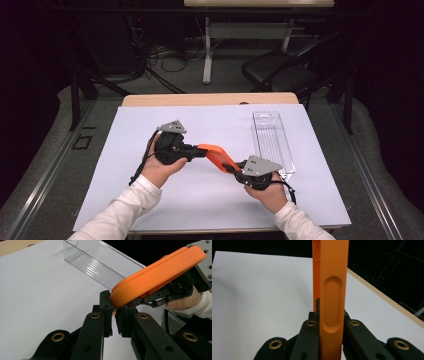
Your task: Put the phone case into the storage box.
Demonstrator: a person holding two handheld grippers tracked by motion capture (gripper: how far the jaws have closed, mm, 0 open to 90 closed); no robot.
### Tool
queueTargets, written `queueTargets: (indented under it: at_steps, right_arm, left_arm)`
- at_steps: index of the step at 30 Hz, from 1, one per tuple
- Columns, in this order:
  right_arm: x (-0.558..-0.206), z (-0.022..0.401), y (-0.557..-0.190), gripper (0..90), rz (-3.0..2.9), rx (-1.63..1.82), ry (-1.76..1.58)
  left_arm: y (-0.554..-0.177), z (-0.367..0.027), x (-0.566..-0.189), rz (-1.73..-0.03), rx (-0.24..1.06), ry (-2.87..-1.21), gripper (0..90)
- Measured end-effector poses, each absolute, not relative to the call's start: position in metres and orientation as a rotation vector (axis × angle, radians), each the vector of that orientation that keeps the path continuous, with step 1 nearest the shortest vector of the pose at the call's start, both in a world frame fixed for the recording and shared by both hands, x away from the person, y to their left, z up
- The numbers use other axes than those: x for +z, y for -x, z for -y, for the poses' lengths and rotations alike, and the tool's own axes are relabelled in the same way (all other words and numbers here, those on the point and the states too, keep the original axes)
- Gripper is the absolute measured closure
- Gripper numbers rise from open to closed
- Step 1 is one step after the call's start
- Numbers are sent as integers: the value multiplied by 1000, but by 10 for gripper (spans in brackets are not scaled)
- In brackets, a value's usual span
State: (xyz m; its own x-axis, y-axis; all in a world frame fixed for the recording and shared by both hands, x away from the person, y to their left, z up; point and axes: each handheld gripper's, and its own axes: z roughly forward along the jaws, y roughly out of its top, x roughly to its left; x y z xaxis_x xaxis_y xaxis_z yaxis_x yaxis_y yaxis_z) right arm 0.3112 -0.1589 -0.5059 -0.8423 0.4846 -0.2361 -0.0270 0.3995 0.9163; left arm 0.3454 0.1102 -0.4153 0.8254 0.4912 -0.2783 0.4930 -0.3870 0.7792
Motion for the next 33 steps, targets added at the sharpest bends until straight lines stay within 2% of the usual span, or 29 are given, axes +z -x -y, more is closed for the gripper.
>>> queueTargets:
  at_steps: [13,26,29,33]
  right_arm:
    - [-507,158,-312,856,-2208,1426,-416]
    - [-507,157,-313,803,-2208,1424,-449]
    - [-507,157,-313,780,-2211,1422,-458]
    - [-507,157,-314,704,-2202,1427,-458]
  left_arm:
    - [-346,-108,-415,-771,-17,-2045,843]
    - [-348,-105,-416,-816,-22,-2049,846]
    - [-349,-104,-416,-828,-22,-2052,845]
    - [-349,-103,-416,-847,-16,-2060,845]
